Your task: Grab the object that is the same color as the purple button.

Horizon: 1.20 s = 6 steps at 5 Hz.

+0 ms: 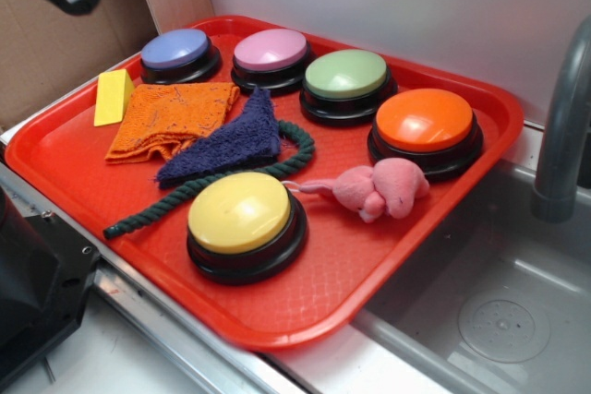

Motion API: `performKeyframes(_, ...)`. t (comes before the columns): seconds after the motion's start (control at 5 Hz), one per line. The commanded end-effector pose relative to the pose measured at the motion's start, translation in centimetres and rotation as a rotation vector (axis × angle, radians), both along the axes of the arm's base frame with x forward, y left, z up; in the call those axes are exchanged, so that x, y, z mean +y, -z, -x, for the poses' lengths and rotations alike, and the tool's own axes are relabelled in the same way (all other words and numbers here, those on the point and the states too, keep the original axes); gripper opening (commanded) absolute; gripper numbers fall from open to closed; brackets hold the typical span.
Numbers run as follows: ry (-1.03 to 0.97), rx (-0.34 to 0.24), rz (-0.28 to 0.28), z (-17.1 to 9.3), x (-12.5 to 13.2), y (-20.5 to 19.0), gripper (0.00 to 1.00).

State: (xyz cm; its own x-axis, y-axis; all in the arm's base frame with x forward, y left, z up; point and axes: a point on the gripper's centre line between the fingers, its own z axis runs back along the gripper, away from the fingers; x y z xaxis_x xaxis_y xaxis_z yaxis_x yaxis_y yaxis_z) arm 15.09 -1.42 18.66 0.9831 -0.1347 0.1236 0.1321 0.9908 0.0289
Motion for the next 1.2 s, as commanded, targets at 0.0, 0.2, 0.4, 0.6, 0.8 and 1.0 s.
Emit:
performKeyframes(0.0,0.162,-0.079,0.044,-5.7,0.8,5.5,1.00)
performKeyframes(0.2,0.199,-0.076,0.045,-7.8,0.8,8.9,1.00)
performKeyframes(0.4,0.198,-0.081,0.027,-9.5,1.1,12.0,1.00)
performKeyframes(0.6,0.256,-0.090,0.073,-10.6,0.7,13.9,1.00)
performKeyframes(0.8,0.302,-0.056,0.097,-10.9,-0.2,15.9,1.00)
performKeyframes(1.0,0.296,-0.026,0.102,-10.8,-0.3,17.0,1.00)
